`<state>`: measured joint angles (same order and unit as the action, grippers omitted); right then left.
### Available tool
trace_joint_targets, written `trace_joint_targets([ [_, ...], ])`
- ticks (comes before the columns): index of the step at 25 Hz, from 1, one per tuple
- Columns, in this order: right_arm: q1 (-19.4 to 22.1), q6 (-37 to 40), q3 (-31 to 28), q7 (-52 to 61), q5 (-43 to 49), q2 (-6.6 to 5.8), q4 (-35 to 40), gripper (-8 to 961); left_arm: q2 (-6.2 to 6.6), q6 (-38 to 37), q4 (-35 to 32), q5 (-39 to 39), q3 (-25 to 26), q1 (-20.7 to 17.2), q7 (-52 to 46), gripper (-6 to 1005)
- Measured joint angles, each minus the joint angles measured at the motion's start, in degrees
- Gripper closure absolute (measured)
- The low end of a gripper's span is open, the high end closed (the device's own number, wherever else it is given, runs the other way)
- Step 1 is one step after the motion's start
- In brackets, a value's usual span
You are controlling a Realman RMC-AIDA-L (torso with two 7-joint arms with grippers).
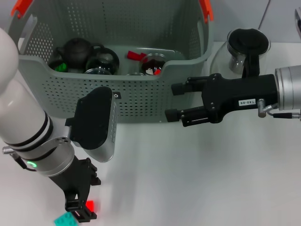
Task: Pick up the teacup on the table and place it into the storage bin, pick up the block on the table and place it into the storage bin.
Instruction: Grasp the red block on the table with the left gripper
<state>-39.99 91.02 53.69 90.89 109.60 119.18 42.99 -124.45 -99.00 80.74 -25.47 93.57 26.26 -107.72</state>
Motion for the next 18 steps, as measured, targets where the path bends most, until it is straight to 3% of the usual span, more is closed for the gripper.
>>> trace_joint_targets([
  [18, -0.1, 0.0, 0.0, -0.2, 0.0, 0.35, 0.0, 99, 0.00, 3.4, 2.0, 2.1, -5.0, -3.6, 0.0, 213],
])
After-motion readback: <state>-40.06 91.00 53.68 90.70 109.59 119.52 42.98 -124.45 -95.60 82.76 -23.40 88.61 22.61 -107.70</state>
